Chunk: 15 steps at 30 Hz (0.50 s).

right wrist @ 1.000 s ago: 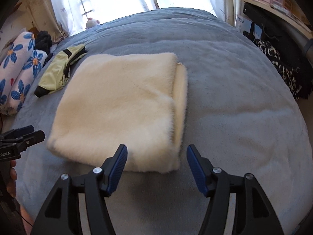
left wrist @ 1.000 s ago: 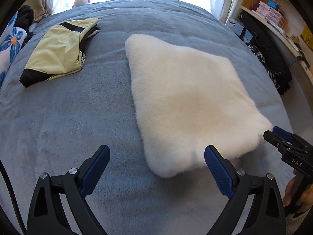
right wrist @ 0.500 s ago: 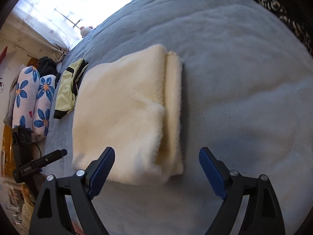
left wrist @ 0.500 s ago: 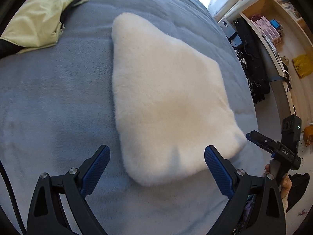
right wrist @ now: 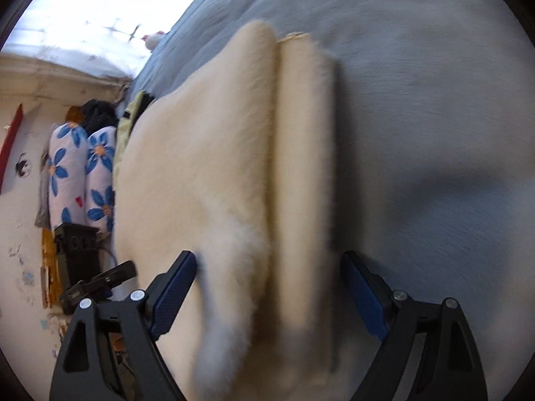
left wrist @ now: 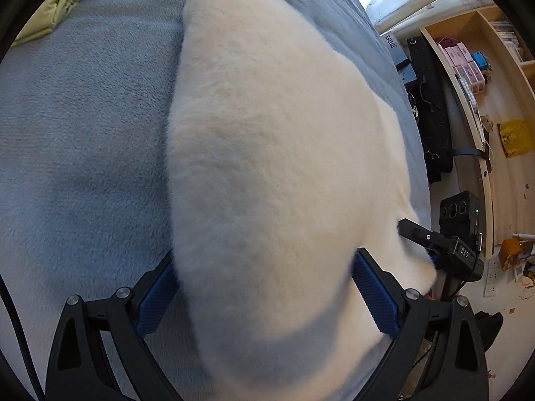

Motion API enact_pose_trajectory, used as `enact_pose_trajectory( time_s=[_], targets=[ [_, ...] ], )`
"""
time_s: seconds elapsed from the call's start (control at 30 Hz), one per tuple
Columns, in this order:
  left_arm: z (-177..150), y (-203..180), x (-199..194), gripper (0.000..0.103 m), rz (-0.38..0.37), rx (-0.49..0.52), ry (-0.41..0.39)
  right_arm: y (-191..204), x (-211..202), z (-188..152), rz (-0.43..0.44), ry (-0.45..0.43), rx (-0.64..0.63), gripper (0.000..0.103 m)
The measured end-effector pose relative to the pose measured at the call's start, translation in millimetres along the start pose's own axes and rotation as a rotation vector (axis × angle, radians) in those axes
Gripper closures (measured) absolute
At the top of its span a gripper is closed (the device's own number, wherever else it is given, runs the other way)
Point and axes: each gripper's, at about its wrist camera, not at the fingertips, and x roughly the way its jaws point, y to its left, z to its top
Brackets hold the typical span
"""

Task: Fold large clothes

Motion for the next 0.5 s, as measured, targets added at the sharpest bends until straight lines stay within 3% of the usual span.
enact_pose_trajectory(
  time_s=[0.07,0.2,0.5],
  targets=[
    [1,1,7,0.003,-0.019,-0.001,0.004,6,10,5,-0.018,0.004,-0.036,0.009],
    [6,-5,20,0.0,-0.017,0.02,-0.002,7,28,12,0.036,0.006,-0.046,0.0],
    [12,-18,32,0.0,0.016,0.048,-0.012,17,37,23,0.015,0.004,-0.091,0.0]
  ],
)
